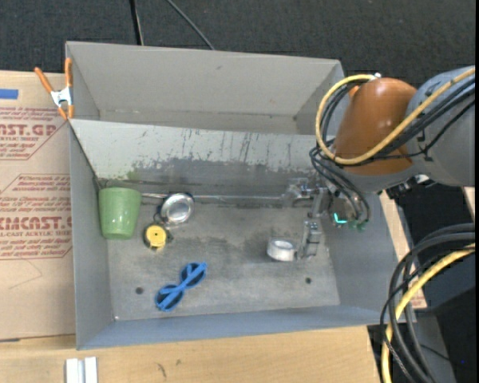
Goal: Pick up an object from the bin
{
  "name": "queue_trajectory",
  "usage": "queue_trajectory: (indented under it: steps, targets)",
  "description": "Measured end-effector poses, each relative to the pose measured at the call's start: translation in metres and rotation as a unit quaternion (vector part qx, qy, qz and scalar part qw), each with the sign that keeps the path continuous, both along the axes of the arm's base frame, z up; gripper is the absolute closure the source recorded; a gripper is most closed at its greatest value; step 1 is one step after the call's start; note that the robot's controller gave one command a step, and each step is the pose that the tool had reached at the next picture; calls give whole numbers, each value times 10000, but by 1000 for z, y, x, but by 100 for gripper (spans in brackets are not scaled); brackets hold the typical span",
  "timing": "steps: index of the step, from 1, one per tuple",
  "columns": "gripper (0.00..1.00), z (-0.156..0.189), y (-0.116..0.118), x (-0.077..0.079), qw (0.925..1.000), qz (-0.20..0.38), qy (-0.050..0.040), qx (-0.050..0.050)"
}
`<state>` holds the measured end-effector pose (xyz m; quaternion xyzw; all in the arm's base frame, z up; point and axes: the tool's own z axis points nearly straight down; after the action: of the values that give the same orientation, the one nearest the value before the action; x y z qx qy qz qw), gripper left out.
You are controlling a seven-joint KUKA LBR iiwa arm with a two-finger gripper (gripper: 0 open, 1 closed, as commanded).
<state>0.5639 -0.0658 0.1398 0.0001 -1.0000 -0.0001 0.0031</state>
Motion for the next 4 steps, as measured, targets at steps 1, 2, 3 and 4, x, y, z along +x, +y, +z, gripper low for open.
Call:
queue_trajectory:
  steps: [1, 2, 3, 4]
  targets:
    - [0, -75, -10, -22, 10000, -85, 6, 1]
    - [0, -68, 1, -80, 9958, 908, -95, -3]
    - [100, -70, 1, -82, 9959, 906, -48, 2]
    - [100, -70, 29, -52, 9980, 635, -44, 9]
